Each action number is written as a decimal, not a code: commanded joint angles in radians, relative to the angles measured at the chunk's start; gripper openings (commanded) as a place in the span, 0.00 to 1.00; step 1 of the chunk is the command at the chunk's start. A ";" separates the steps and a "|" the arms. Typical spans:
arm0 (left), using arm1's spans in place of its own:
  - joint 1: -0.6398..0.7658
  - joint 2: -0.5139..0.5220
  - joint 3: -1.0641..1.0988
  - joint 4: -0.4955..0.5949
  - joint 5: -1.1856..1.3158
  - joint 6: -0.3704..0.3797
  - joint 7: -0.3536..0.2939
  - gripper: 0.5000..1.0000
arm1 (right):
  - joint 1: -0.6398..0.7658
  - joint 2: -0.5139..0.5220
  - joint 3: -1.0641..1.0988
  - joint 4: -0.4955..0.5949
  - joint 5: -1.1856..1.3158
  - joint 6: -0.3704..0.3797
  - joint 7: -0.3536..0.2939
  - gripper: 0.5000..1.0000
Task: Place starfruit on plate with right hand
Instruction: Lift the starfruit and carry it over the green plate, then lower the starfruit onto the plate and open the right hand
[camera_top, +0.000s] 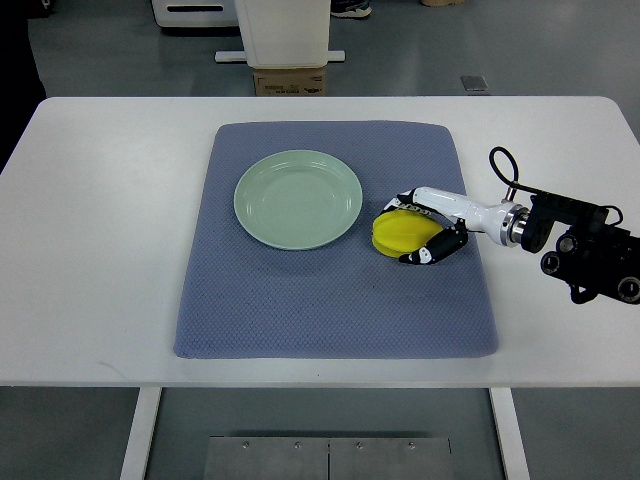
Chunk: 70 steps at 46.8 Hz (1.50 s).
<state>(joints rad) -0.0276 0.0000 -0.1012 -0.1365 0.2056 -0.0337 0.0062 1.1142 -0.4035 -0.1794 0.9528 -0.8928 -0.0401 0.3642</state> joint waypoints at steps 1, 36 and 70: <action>0.000 0.000 0.000 0.000 0.000 0.000 0.000 1.00 | 0.007 -0.001 0.005 0.001 0.003 0.000 -0.001 0.00; 0.000 0.000 0.000 0.000 0.000 0.000 0.000 1.00 | 0.191 0.245 0.018 -0.201 0.156 0.003 -0.050 0.00; 0.000 0.000 0.000 0.000 0.000 0.000 0.000 1.00 | 0.131 0.403 0.017 -0.313 0.196 0.002 -0.097 0.00</action>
<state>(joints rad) -0.0275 0.0000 -0.1012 -0.1365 0.2055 -0.0336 0.0061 1.2574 0.0001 -0.1610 0.6417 -0.6964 -0.0385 0.2717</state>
